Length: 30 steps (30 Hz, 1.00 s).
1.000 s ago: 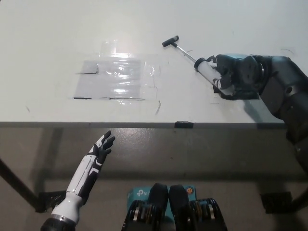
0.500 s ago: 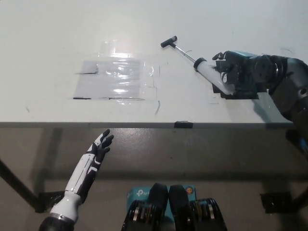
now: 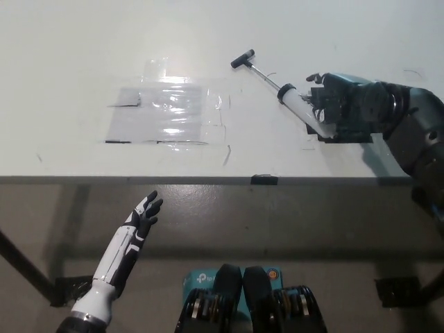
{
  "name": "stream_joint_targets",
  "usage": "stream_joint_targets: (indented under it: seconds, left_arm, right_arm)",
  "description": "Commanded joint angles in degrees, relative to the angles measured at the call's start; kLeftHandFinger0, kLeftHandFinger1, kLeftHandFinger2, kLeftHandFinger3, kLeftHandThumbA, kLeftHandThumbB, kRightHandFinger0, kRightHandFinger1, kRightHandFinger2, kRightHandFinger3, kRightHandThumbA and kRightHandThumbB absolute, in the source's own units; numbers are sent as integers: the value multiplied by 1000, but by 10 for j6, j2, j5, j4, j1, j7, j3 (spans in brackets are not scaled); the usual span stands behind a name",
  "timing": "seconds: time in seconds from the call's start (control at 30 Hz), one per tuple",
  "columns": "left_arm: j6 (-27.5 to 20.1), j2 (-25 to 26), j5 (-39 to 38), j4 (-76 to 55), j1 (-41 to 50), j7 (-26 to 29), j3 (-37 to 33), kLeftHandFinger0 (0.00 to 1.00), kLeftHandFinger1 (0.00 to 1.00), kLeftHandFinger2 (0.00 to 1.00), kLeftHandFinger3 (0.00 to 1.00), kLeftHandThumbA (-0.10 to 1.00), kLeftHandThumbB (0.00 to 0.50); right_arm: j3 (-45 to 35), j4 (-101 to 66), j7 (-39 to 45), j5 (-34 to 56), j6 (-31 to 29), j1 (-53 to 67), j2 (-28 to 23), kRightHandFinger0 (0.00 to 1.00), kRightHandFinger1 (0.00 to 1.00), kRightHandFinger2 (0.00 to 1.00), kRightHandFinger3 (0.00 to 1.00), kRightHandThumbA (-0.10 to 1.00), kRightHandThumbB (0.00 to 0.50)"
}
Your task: The robot uses right hand to pick up a small white air pumper and uses its left hand to compress it, and then puts it on the desk
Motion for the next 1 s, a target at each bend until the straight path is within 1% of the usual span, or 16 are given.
stream_joint_targets:
  seconds: [0.0, 0.23, 0.3, 0.37, 0.43, 0.47, 0.5, 0.53, 0.67, 0.87, 0.97]
  left_arm:
    - [-17, 9, -3, -14, 0, -10, 4, 1000, 1000, 1000, 1000, 1000, 213]
    - [-18, 12, -1, -17, -3, -12, 2, 1000, 1000, 1000, 1000, 1000, 188]
    - [-14, 11, 0, -20, -1, -11, 2, 1000, 1000, 1000, 1000, 1000, 191]
    - [-18, 11, 0, -19, 0, -10, 3, 1000, 1000, 1000, 1000, 1000, 198]
    - [-21, 11, 0, -18, 1, -9, 3, 1000, 1000, 1000, 1000, 1000, 202]
    - [-23, 11, -2, -19, 3, -10, 4, 1000, 1000, 1000, 1000, 1000, 202]
    - [-24, 11, 0, -18, 4, -9, 3, 1000, 1000, 1000, 1000, 1000, 203]
    - [-25, 11, 2, -18, 4, -8, 3, 1000, 1000, 1000, 1000, 1000, 195]
    - [-29, 12, 2, -19, 10, -9, 2, 1000, 1000, 1000, 1000, 1000, 204]
    - [-28, 13, 3, -25, 17, -11, 0, 1000, 1000, 1000, 1000, 1000, 197]
    - [-29, 15, 8, -30, 22, -10, -2, 1000, 1000, 1000, 1000, 1000, 191]
  right_arm:
    - [7, -9, -33, -11, 21, -61, 10, 1000, 1000, 1000, 1000, 1000, 413]
    - [9, 8, -31, -10, 31, -88, 24, 1000, 1000, 1000, 1000, 1000, 401]
    - [13, 13, -35, -14, 35, -94, 29, 1000, 1000, 1000, 1000, 1000, 408]
    - [19, 18, -39, -17, 38, -99, 33, 1000, 1000, 1000, 1000, 1000, 427]
    - [19, 20, -42, -15, 37, -102, 35, 1000, 1000, 1000, 1000, 1000, 430]
    - [18, 21, -41, -13, 36, -104, 37, 1000, 1000, 1000, 1000, 1000, 425]
    - [18, 23, -40, -12, 36, -105, 38, 1000, 1000, 1000, 1000, 1000, 433]
    - [19, 25, -36, -13, 40, -108, 40, 1000, 1000, 1000, 1000, 1000, 433]
    - [20, 34, -28, -11, 55, -104, 45, 1000, 1000, 1000, 1000, 1000, 423]
    - [16, 52, -26, -6, 64, -103, 47, 1000, 1000, 1000, 1000, 1000, 426]
    - [7, 63, -23, 5, 73, -102, 47, 1000, 1000, 1000, 1000, 1000, 418]
